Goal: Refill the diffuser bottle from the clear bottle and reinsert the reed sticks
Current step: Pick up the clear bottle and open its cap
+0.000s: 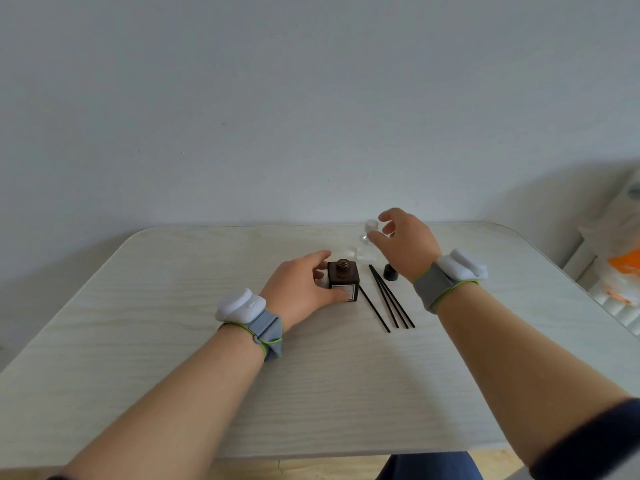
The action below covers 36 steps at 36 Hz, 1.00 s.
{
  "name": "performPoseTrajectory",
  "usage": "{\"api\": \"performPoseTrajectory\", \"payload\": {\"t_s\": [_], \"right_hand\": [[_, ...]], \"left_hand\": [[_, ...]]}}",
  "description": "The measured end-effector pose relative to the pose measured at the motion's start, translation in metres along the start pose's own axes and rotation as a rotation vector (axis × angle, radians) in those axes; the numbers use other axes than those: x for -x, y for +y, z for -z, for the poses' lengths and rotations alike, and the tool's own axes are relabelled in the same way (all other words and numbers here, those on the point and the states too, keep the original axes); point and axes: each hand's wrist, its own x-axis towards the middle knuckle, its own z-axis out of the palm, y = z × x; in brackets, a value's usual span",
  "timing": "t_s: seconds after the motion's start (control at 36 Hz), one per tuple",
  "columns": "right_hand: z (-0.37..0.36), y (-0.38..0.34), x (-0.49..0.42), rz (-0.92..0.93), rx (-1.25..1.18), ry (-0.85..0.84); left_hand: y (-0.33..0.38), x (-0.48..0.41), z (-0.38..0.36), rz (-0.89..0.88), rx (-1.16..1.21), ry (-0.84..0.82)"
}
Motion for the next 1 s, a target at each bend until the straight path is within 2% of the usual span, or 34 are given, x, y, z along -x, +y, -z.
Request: {"api": "performPoseTrajectory", "payload": {"t_s": [0.22,0.39,0.56,0.78,1.0], "right_hand": [[-0.005,-0.008,-0.010,0.011,0.024,-0.006],[-0.006,-0.010,-0.011,0.035,0.058,-0.033],[0.002,-0.018,-0.007,0.059,0.056,-0.005],[0.034,-0.043,0.005,0.162,-0.058,0.118],[0.053,-0.068,0.024,0.226,-0.171,0.084]], "left_hand": [[-0.005,0.005,0.005,0.038,0.001,-0.024],[-0.004,0.010,0.009,0.050,0.052,0.017],[0.007,0.014,0.015,0.021,0.072,0.147],[0.031,0.013,0.023,-0.052,0.038,0.273],[0.057,0.011,0.020,-0.073,0.069,0.360]]}}
